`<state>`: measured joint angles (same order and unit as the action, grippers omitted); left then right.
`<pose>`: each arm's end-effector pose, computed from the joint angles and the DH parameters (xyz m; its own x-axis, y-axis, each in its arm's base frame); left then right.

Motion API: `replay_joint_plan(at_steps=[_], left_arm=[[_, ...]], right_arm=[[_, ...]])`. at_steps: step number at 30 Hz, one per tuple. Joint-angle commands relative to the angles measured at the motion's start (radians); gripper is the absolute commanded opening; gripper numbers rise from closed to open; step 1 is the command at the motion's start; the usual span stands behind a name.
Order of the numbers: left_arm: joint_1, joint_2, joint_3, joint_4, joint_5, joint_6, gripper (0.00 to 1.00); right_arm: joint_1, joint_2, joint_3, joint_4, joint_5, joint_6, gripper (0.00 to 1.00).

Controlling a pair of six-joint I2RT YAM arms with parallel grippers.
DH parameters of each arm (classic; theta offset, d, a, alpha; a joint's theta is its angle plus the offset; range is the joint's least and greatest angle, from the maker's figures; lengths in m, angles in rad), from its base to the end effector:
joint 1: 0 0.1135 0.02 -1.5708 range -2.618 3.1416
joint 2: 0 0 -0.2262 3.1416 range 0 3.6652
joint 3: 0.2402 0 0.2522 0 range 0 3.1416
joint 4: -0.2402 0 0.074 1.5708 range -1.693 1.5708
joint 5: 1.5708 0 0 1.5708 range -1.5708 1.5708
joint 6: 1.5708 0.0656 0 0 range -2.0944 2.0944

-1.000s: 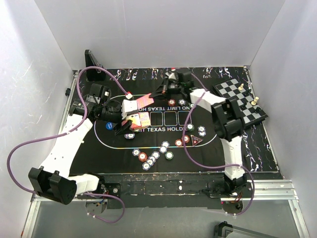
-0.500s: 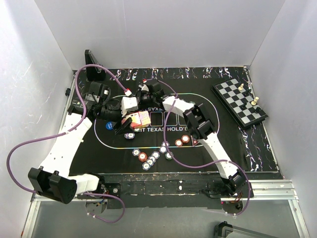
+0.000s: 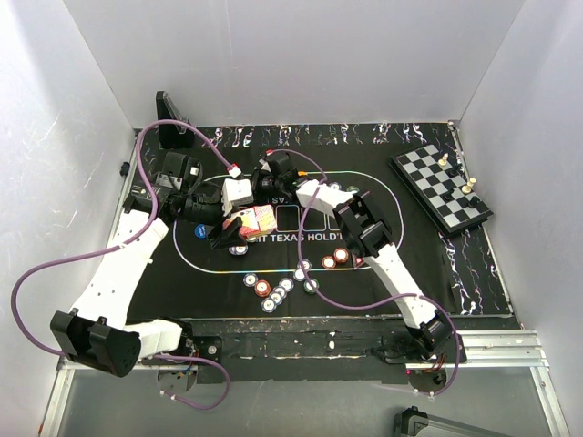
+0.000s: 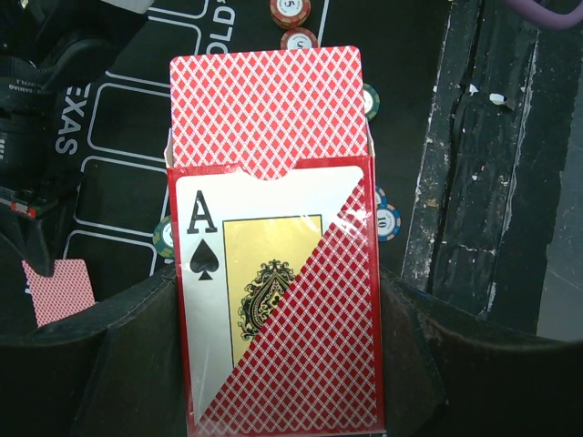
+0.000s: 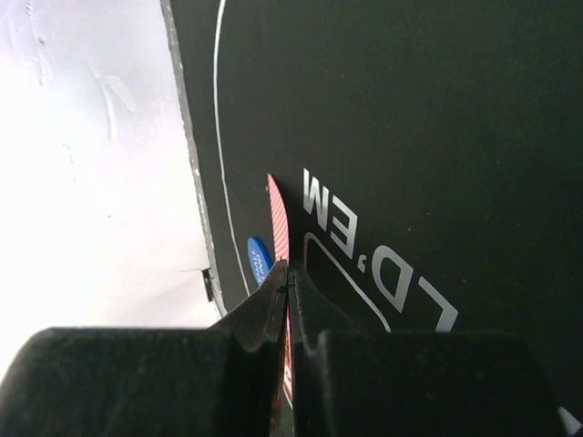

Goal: Distribute texas hold em gaming equipment

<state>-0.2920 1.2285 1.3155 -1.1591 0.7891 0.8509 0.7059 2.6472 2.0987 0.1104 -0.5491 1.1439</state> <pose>0.2168 -0.1138 0.3021 -0.1576 0.6005 -0.7840 0.9804 0.1903 -0.0513 0.4170 0.4004 0.0892 -0.9648 0.1979 -0.1734 -0.0842 0.3923 0.9160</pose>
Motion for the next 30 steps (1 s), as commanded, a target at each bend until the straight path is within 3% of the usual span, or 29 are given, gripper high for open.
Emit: replay_joint_plan(at_steps=[1,6,10,12,18,30], left_arm=[[0.001,-0.029,0.007,0.016,0.044,-0.016,0.00],[0.001,-0.021,0.010,0.030,0.055,-0.030,0.00],[0.001,-0.021,0.008,0.027,0.050,-0.029,0.00],[0.001,-0.027,0.004,0.027,0.048,-0.027,0.00],[-0.001,-0.043,-0.013,0.010,0.053,-0.018,0.00],[0.001,-0.066,-0.050,0.030,0.044,-0.006,0.00]], right_arm=[[0.029,-0.030,0.015,-0.055,0.037,-0.044,0.11],[0.035,-0.073,-0.023,-0.109,0.043,-0.093,0.37],[0.029,-0.130,-0.069,-0.153,0.052,-0.136,0.66],[0.020,-0.167,-0.086,-0.163,0.048,-0.147,0.75],[-0.026,-0.329,-0.213,-0.153,0.026,-0.177,0.84],[-0.160,-0.757,-0.557,-0.051,-0.126,-0.139,0.88]])
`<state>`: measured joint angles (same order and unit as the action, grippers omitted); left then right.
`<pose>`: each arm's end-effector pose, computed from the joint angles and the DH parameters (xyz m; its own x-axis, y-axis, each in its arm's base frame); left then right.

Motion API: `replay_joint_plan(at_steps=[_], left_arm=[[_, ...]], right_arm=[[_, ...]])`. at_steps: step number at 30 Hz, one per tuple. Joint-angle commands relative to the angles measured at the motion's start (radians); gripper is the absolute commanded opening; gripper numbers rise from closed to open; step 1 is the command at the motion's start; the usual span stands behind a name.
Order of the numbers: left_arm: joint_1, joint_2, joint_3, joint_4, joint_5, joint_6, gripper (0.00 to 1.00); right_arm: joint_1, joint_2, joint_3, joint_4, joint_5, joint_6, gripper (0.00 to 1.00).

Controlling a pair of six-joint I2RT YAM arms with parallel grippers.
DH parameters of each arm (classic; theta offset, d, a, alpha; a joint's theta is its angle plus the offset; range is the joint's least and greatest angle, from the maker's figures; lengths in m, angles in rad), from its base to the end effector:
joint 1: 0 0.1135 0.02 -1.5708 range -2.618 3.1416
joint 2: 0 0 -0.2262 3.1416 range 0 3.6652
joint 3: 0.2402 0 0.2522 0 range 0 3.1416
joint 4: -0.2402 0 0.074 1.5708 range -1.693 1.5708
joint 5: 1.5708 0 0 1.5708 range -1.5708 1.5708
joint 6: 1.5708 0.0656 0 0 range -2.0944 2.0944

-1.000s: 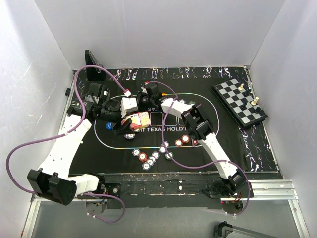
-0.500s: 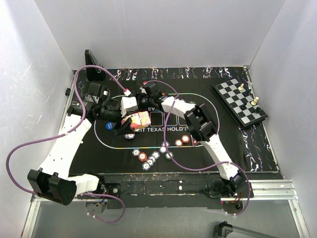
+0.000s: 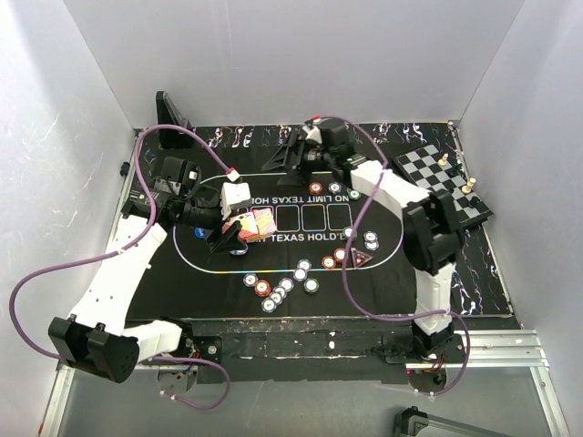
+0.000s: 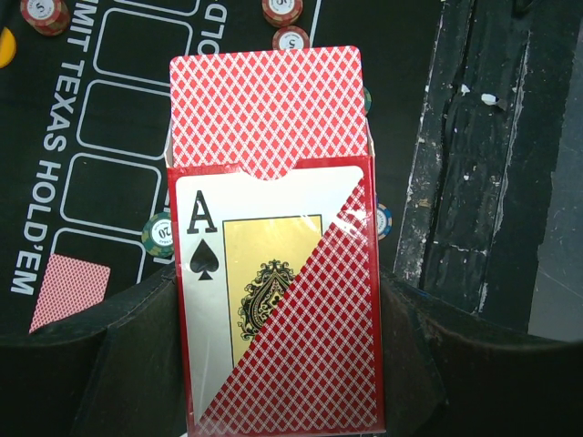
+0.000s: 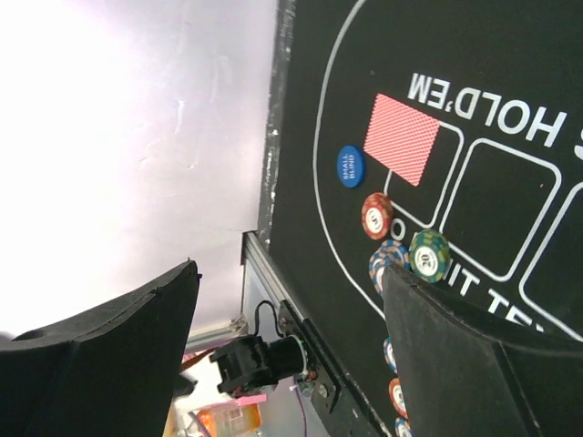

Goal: Distribute texas hold em gaming equipment

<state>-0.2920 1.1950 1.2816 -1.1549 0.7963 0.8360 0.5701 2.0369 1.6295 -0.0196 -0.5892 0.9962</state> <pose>0.2102 -0.1121 0.2998 -0.1687 0.5925 -0.7877 0.9787 0.1954 -0.0626 0.3906 0.2937 0.2204 -0.9236 0.2369 -0.3015 -0.1826 0.4197 0.8891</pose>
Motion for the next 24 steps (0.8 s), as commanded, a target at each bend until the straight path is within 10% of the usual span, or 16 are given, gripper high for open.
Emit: replay_joint_plan(at_steps=[1,24], left_arm=[[0.001,-0.031,-0.024,0.030,0.035,0.009,0.00],[0.001,0.069,0.058,0.142,0.021,-0.001,0.00]], right_arm=[[-0.027,-0.177,-0.111,0.084,-0.104,0.007,0.88],[0.097,-0.388,-0.339,0.150,-0.265,-0.012,0.91]])
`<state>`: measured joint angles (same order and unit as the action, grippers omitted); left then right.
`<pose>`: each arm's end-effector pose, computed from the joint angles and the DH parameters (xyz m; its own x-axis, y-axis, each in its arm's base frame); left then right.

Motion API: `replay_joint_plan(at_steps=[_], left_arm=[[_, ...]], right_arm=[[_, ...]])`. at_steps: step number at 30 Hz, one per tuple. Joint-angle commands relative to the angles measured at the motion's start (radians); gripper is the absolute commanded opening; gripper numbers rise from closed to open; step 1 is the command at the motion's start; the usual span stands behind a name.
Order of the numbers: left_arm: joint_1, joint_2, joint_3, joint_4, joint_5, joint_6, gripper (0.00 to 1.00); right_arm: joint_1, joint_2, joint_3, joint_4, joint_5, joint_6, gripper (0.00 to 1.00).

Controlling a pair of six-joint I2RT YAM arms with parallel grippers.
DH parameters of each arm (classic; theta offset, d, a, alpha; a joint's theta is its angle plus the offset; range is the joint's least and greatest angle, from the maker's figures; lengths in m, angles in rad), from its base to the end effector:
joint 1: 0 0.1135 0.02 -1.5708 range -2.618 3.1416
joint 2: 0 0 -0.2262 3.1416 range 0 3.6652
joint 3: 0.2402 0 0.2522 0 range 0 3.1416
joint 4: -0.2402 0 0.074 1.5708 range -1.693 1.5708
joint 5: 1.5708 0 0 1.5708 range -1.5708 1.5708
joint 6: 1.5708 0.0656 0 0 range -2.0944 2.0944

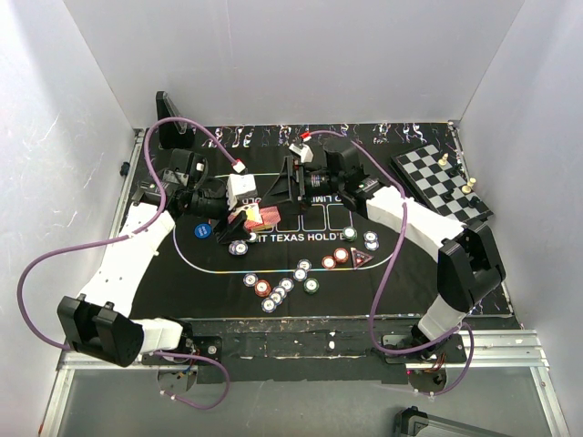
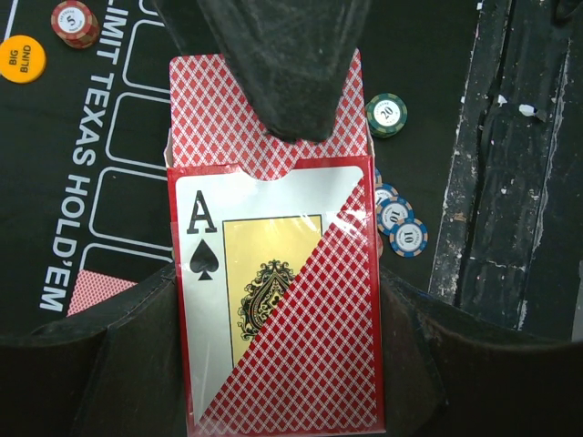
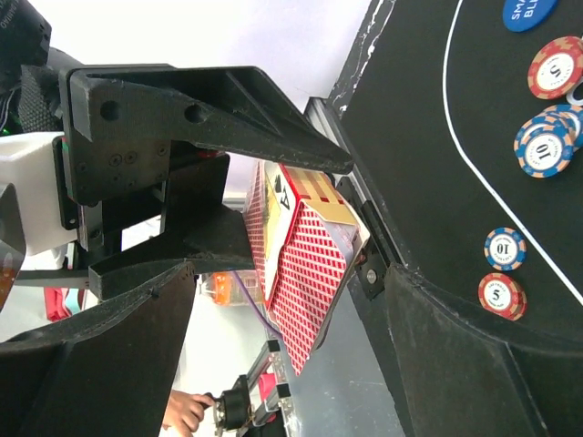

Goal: Distribute texas hold em gaming equipment

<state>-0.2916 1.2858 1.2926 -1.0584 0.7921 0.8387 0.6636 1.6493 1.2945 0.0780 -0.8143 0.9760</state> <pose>0.2361 -0.1196 0.2880 -0.1540 0.5917 -0.7913 0.9796 0.1961 -0.0441 0.2879 0.2857 0.2776 -0.9273 -0.0034 -0.3744 -0.3674 0.2010 0.9081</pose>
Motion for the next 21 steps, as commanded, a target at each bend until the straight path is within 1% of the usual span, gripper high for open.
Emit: replay_joint_plan(at_steps=[1,3,6,10,15,17,21], left_arm=[[0.000,-0.023,0.045,0.051,0.022,-0.003,0.00],[0.000,-0.026,0.042,0.058,0.021,-0.007,0.00],[0.000,-0.028,0.042,0.058,0.029,-0.010,0.00],[0.000,-0.031,0.040,0.072,0.038,-0.016,0.00],[0.000,-0.036,0.042,0.074,0.052,-0.020,0.00],[-0.001,-0.037,0.039,0.074,0.058,-0.021,0.00],[0.000,-0.045,0.031,0.072,0.067,-0.023,0.00]], right_arm=[[0.004,0.000,-0.015,0.072,-0.045,0.024,0.91],[0.004,0.000,-0.040,0.126,-0.059,0.058,0.90],[0.001,-0.014,-0.073,0.169,-0.063,0.085,0.82],[0.002,-0.013,-0.095,0.177,-0.063,0.099,0.69],[-0.004,-0.017,-0.100,0.184,-0.057,0.105,0.62],[-0.007,-0.016,-0.101,0.192,-0.056,0.116,0.57],[-0.015,-0.011,-0.119,0.250,-0.065,0.161,0.51]])
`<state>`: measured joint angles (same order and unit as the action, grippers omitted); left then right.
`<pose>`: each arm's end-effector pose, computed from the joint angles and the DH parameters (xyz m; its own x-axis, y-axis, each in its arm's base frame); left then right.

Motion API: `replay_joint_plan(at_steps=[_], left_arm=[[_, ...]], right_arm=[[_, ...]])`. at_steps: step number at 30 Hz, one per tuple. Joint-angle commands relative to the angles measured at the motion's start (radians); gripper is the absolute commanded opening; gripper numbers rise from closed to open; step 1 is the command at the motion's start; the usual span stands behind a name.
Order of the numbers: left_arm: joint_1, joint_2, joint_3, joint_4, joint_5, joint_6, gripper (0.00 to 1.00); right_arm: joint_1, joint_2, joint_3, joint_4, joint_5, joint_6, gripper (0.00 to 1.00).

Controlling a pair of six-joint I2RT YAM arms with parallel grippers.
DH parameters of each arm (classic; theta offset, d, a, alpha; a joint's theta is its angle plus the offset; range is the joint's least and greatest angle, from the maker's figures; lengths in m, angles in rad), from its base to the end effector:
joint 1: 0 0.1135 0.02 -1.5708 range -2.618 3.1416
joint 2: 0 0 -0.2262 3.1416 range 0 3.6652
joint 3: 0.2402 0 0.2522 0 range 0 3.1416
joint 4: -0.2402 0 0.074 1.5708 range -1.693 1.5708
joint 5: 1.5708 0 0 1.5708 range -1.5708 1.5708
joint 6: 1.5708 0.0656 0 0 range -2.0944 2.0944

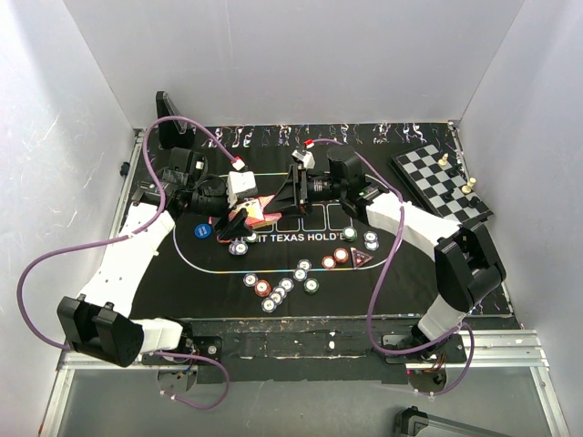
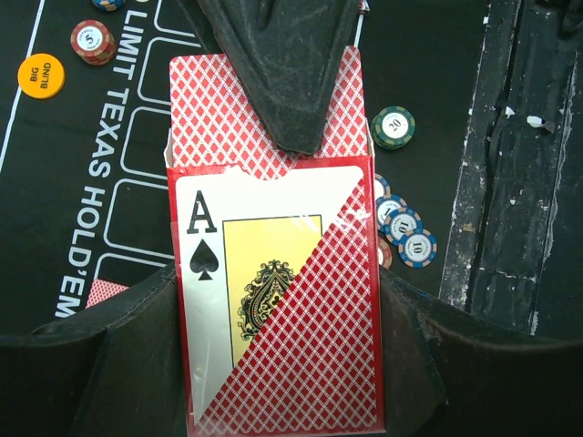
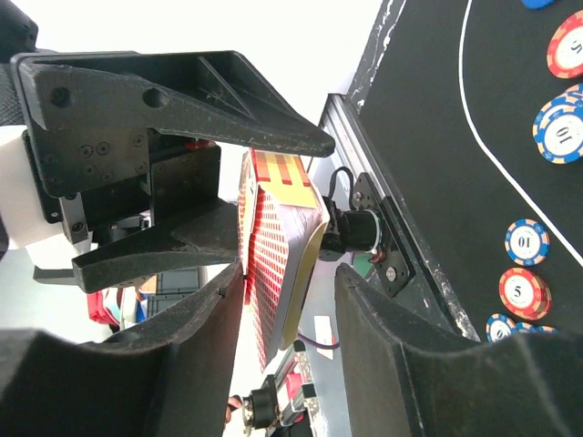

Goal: Distribute texas hold em gaming equipment

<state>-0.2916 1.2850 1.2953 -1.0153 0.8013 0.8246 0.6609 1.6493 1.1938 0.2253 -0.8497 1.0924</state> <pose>0.2400 -0.1212 0.2920 -0.1312 0.5728 -0.8091 0.9798 0.1990 -0.0180 0.2842 0.2834 0.2584 -0.9552 -0.0003 -0.2961 -0.2924 0.1576 0.9432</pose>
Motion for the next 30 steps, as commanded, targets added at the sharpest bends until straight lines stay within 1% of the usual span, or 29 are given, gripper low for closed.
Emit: replay_joint_plan(at_steps=[1,8,17,20,23,27,28,30], left_arm=[[0.000,-0.047,0.025,0.030,0.059,-0.010,0.00],[0.000,-0.061,0.016,0.029,0.072,-0.015,0.00],[0.000,-0.052,0.035,0.050,0.095,-0.051,0.00],[0.000,-0.050,0.035,0.049,0.096,-0.050,0.00],[0.000,-0.050,0.033,0.046,0.092,-0.044,0.00],[0.000,-0.049,0.027,0.047,0.090,-0.036,0.00],[0.000,-0.049,0.027,0.047,0.087,-0.036,0.00],[-0.001,-0.049,0.025,0.046,0.088,-0.035,0.00]], right_arm=[[-0.015,-0.006,-0.020,0.114,-0.032,0.055,0.50],[-0.047,-0.029,-0.046,0.117,-0.032,0.057,0.49],[-0.087,-0.059,-0.076,0.120,-0.040,0.054,0.44],[-0.098,-0.069,-0.082,0.115,-0.037,0.052,0.44],[-0.101,-0.080,-0.066,0.108,-0.034,0.044,0.52],[-0.086,-0.077,-0.019,0.108,-0.029,0.044,0.68],[-0.075,-0.072,-0.004,0.103,-0.029,0.041,0.71],[-0.051,-0.054,0.032,0.079,-0.029,0.024,0.73]])
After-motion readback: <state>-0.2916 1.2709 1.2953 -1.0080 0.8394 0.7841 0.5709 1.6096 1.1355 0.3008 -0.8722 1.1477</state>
